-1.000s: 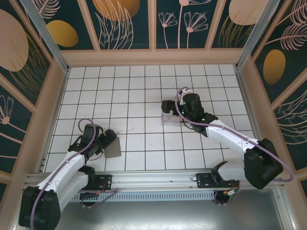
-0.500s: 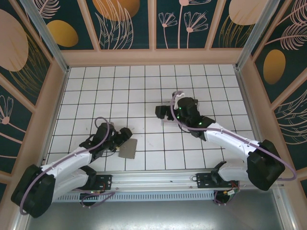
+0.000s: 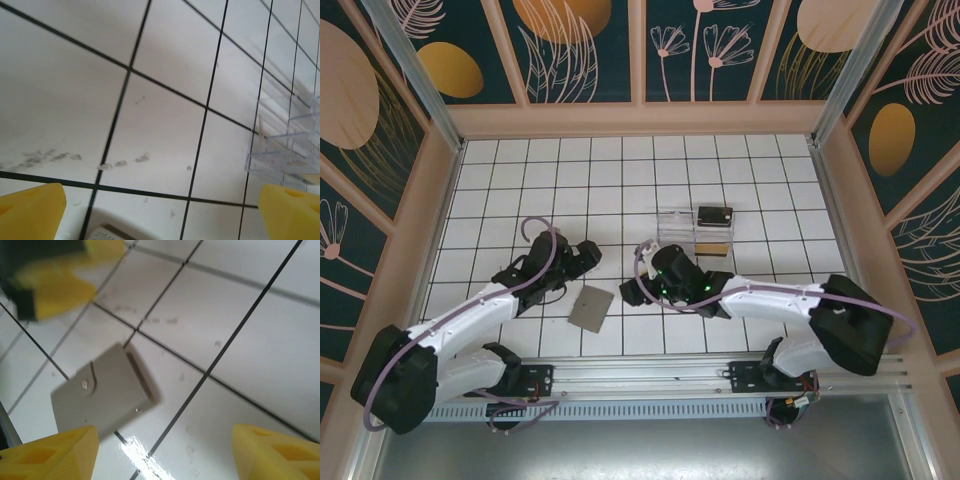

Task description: Take the credit cards out of the card holder

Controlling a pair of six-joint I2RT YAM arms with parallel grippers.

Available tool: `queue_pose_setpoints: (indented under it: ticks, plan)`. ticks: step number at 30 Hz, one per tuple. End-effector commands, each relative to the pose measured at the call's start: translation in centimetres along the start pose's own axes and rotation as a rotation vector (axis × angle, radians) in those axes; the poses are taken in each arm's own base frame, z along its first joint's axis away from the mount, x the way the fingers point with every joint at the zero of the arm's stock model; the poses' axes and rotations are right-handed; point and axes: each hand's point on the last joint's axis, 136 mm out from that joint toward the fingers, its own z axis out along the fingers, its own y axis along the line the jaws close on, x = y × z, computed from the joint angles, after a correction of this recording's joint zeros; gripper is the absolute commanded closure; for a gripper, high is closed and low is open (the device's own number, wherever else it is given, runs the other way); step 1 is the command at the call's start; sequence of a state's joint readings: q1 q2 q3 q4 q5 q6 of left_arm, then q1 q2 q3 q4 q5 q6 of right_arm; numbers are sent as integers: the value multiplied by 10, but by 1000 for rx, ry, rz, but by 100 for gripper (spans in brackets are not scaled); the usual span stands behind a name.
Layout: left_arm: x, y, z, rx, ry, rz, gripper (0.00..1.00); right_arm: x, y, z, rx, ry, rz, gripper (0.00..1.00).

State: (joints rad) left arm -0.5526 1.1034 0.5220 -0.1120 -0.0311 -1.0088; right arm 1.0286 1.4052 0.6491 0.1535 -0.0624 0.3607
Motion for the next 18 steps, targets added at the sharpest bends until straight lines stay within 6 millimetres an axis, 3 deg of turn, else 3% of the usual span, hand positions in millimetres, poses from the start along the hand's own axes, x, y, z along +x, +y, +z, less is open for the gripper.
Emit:
queue_pose_setpoints:
  ticks: [1, 5, 9, 13, 18]
  plan:
    - [-11, 16, -15, -100, -59, 76, 2, 21, 24, 16, -69, 64, -70, 34]
    - [9, 24, -15, -72, 11, 70, 10, 35, 27, 37, -33, 119, -104, 33]
    - [56, 41, -6, -35, 199, 26, 24, 36, 23, 42, -12, 121, -93, 32]
    - [87, 56, -5, -23, 314, -4, 24, 31, 17, 39, 15, 101, -81, 32]
    - [109, 51, -6, 51, 408, -46, 27, 36, 18, 38, -20, 127, -61, 33]
